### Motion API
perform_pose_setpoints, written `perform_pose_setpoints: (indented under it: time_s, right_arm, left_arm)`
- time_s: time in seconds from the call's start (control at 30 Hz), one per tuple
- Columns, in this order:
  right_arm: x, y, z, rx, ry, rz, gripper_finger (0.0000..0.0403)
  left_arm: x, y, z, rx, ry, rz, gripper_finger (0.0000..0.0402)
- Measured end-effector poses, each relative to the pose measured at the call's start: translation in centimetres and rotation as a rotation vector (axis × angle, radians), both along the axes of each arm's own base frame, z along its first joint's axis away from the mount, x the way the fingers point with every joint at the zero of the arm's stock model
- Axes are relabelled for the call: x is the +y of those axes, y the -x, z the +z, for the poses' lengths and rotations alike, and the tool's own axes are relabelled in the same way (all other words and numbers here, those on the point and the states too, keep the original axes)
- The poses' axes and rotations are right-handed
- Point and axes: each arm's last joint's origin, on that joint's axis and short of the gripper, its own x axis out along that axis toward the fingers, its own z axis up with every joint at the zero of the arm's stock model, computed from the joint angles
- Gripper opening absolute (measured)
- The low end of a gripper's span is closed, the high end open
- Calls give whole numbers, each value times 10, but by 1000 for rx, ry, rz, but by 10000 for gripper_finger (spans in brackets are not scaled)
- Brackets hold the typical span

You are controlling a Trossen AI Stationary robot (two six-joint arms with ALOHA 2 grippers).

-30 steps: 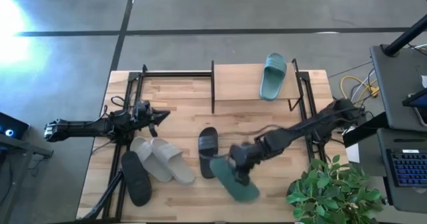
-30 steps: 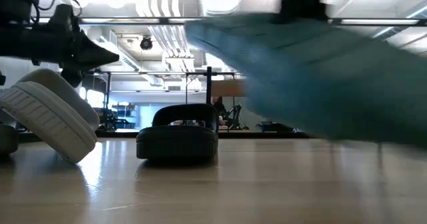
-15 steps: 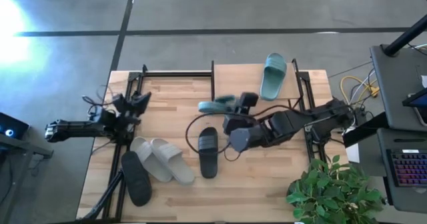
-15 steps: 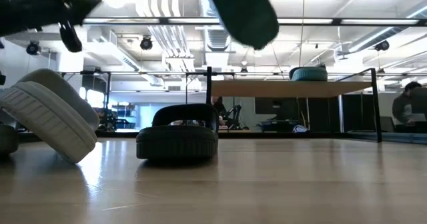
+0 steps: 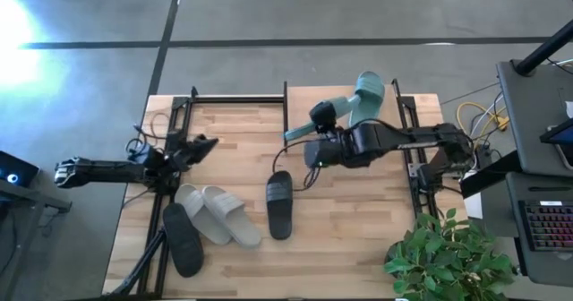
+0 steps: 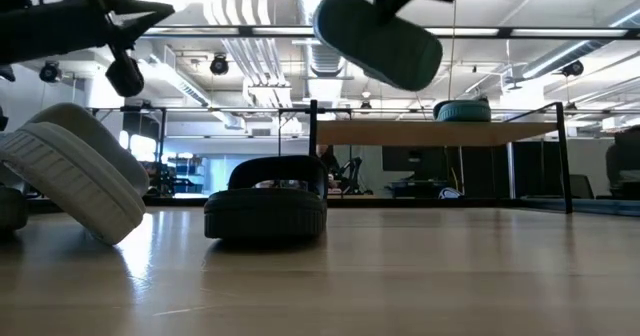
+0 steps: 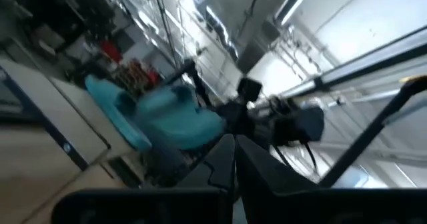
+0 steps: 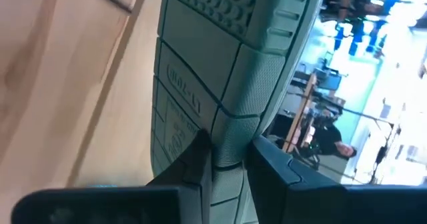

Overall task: Pick and place slides into the shelf
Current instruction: Put the green slipper on the shelf

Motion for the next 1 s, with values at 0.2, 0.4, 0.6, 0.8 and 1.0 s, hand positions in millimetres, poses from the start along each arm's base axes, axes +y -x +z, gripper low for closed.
perform_pose_setpoints:
  time_s: [0.2, 0.4, 0.6, 0.8, 1.0]
  right_arm:
    - [-39, 5, -5, -12, 23, -11, 63]
    - [-77, -5, -14, -129, 71, 17, 63]
    - [-103, -3, -44, -128, 14, -18, 69]
    - [-115, 2, -61, -205, -81, -35, 112]
    - [-104, 7, -67, -286, -193, -78, 169]
  left_arm:
    - [-1, -15, 29, 40, -101, -22, 0]
    - [1, -44, 42, 243, -178, -15, 0]
    - [2, -71, 45, 380, -171, -31, 0]
    - [4, -85, 43, 435, -184, -31, 0]
    - [11, -90, 48, 437, -206, 11, 0]
